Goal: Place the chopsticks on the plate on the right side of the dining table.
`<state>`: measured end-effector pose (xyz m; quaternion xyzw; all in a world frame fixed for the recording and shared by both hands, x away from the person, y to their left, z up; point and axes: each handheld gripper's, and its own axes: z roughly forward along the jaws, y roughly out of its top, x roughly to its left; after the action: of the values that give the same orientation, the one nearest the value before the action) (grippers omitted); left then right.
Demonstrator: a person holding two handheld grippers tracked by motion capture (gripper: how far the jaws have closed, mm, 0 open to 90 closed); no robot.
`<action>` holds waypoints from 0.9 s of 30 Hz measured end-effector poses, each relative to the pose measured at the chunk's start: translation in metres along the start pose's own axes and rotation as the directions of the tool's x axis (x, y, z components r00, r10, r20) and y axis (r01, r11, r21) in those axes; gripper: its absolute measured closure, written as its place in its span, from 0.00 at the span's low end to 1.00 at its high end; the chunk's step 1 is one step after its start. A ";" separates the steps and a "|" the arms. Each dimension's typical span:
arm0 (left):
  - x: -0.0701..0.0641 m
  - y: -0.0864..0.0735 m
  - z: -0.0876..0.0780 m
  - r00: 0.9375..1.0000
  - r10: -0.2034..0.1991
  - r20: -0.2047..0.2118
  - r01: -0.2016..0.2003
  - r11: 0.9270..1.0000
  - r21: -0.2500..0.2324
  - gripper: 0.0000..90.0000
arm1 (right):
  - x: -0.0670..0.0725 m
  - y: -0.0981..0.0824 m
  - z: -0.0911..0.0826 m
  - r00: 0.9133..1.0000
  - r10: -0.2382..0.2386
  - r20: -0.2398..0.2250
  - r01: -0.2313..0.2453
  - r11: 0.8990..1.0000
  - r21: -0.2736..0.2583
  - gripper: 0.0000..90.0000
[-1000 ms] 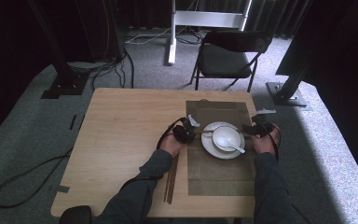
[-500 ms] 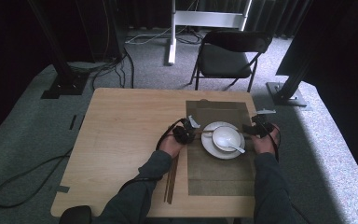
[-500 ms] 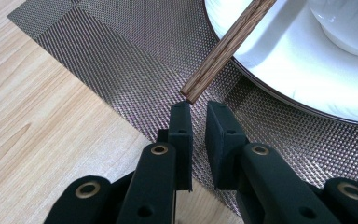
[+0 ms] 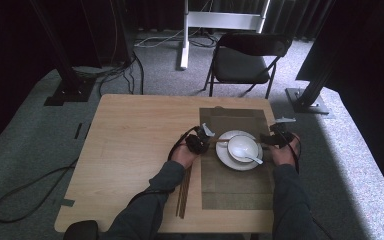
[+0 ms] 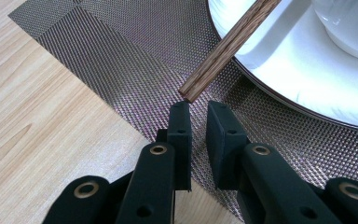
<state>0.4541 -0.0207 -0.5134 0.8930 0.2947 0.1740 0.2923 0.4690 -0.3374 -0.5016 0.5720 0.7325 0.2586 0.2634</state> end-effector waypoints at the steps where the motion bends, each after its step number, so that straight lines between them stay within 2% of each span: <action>1: 0.000 0.000 0.000 1.000 -0.001 0.000 0.001 1.000 0.000 0.89 | 0.000 0.000 0.000 1.000 -0.001 0.000 0.001 1.000 0.001 0.36; 17: -0.001 0.001 0.001 1.000 -0.005 0.002 0.005 1.000 0.002 0.88 | -0.002 -0.002 -0.002 1.000 0.000 0.007 0.000 1.000 -0.004 0.36; 27: 0.002 -0.004 0.001 1.000 -0.016 -0.003 0.016 1.000 0.007 0.86 | -0.007 0.001 -0.012 1.000 0.007 0.006 -0.007 0.999 -0.038 0.36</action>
<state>0.4541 -0.0174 -0.5169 0.8913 0.3029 0.1718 0.2902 0.4624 -0.3448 -0.4917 0.5703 0.7245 0.2717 0.2757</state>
